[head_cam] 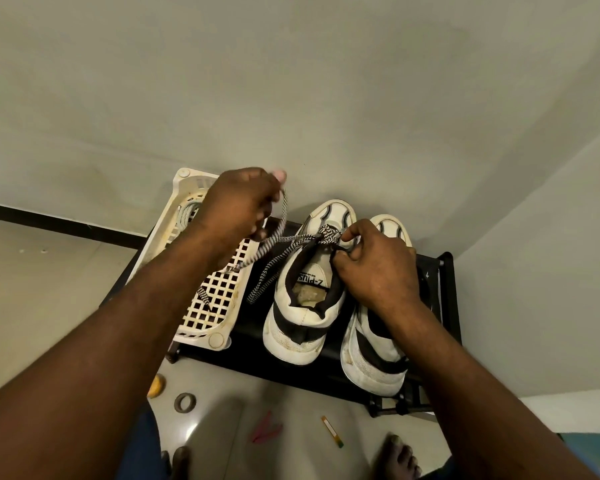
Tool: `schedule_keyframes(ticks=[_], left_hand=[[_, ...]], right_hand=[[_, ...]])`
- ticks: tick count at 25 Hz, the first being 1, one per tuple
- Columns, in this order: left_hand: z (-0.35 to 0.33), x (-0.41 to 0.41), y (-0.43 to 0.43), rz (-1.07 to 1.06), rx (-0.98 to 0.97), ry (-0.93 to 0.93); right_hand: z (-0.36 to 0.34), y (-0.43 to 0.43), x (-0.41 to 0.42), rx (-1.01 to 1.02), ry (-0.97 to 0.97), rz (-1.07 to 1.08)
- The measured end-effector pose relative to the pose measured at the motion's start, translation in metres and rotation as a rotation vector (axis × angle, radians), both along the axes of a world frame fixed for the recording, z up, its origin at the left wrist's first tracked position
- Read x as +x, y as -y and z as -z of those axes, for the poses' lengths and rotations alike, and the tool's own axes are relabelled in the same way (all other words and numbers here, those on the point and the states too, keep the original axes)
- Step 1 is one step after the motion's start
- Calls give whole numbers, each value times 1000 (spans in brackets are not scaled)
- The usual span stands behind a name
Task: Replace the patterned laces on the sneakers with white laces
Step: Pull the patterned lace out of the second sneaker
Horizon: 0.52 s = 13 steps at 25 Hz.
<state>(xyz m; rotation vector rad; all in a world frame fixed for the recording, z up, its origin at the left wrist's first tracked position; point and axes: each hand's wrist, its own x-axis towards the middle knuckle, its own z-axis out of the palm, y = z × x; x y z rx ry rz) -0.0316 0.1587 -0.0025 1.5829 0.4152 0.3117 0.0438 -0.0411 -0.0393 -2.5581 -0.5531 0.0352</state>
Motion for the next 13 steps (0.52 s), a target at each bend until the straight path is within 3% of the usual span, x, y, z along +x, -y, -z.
schedule_keyframes(ticks=[2,3,5,9,13], left_hand=[[12,0,0,19,597,-246],[15,-2,4,76,721,-315],[19,-2,15,155,775,-354],[31,7,27,116,1045,-263],[43,9,32,111,1031,-283]], right_hand=[[0,0,0,1,-3,-30],[0,-1,0,3,3,-63],[-1,-1,0,-7,39,-146],[4,-4,3,-107,117,-207],[11,-5,6,-130,176,-207]])
